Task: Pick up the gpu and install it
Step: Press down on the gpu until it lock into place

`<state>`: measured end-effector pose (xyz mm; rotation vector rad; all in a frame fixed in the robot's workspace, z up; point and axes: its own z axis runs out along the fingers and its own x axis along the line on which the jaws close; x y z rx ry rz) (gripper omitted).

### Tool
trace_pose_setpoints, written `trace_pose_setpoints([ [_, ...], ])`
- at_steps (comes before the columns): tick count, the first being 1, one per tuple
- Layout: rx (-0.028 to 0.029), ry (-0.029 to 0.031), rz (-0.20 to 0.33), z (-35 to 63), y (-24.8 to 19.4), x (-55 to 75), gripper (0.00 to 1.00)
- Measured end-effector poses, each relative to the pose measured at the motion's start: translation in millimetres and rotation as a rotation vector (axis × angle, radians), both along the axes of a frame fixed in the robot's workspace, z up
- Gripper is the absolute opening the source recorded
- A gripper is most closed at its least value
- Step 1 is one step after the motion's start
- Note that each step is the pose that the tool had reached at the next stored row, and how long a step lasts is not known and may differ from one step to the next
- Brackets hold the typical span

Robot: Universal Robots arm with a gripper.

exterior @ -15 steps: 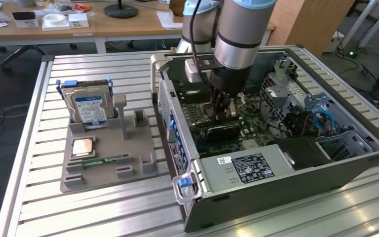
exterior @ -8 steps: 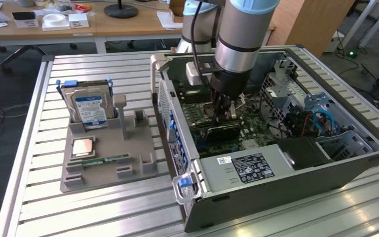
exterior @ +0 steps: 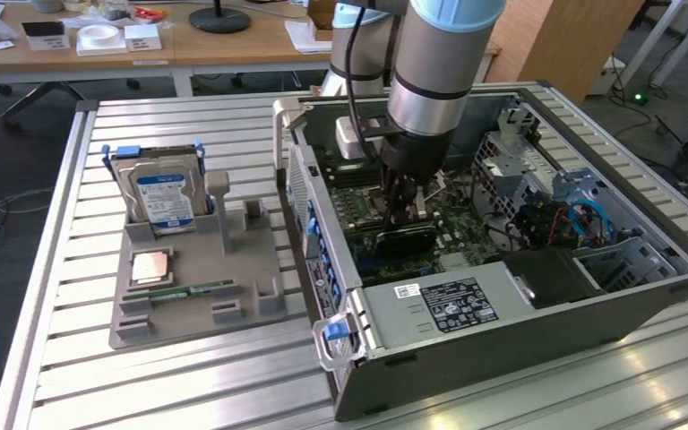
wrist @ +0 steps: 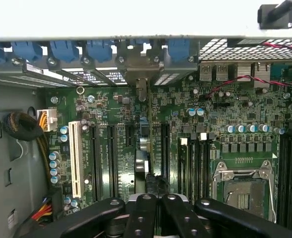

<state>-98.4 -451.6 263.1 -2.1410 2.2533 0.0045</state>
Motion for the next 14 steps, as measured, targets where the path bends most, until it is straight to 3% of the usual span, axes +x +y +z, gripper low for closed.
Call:
trace_pose_setpoints([
  [14, 0.0, 0.0, 0.0, -1.9, 0.0, -0.9, 0.11],
])
